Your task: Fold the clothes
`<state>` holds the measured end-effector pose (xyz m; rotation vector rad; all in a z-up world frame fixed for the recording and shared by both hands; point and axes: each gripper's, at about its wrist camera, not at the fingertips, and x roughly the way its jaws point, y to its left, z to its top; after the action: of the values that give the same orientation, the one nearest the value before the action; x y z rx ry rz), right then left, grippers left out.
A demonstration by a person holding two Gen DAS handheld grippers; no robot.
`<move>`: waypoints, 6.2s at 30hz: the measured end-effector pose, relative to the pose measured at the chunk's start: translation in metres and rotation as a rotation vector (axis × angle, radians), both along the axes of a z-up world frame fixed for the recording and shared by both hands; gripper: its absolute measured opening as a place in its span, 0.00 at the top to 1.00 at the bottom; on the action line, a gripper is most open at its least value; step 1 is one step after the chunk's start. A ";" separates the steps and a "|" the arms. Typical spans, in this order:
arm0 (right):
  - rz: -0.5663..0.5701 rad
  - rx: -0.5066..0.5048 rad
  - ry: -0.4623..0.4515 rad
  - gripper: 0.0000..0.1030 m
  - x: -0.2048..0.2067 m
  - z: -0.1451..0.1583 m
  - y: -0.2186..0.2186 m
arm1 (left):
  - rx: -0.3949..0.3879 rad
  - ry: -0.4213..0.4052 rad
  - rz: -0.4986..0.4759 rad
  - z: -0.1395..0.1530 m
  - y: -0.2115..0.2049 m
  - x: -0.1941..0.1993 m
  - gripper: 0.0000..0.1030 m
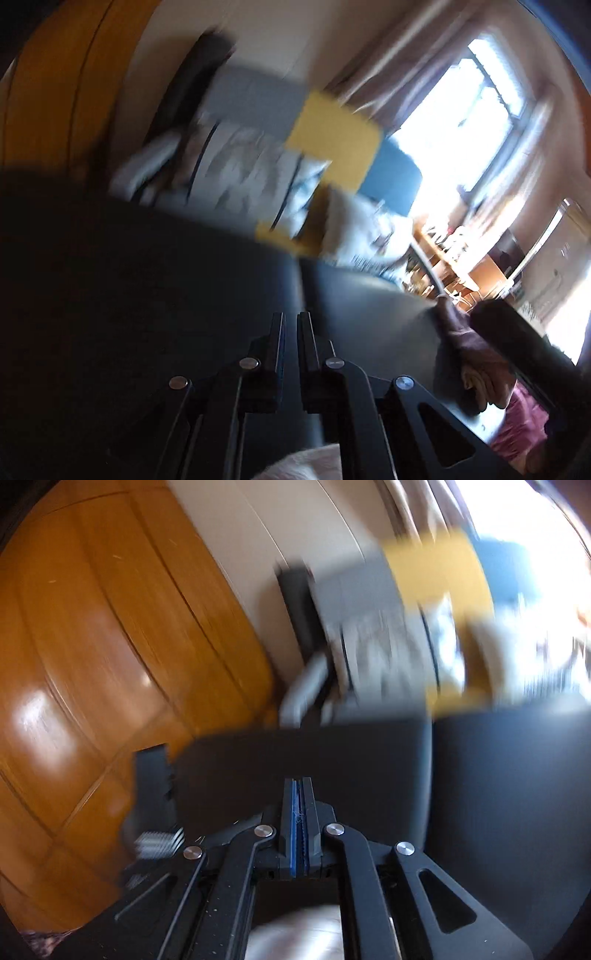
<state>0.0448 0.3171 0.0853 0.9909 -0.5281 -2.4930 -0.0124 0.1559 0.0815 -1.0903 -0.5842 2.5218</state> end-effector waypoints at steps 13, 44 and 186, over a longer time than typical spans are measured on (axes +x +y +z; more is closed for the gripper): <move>0.004 0.085 -0.052 0.82 0.049 -0.120 -0.002 | 0.045 -0.077 0.060 -0.124 -0.014 0.022 0.98; 1.063 0.685 -0.374 0.19 0.210 -0.420 -0.155 | 0.165 -0.029 -0.094 -0.126 -0.015 0.014 0.80; 0.826 0.593 -0.570 0.94 0.152 -0.399 -0.163 | -0.195 0.224 0.049 -0.115 -0.083 0.246 0.80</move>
<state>0.1970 0.1537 -0.3133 1.7143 0.4527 -1.6038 0.2337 0.0733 -0.0335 -0.8454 -0.3127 2.7407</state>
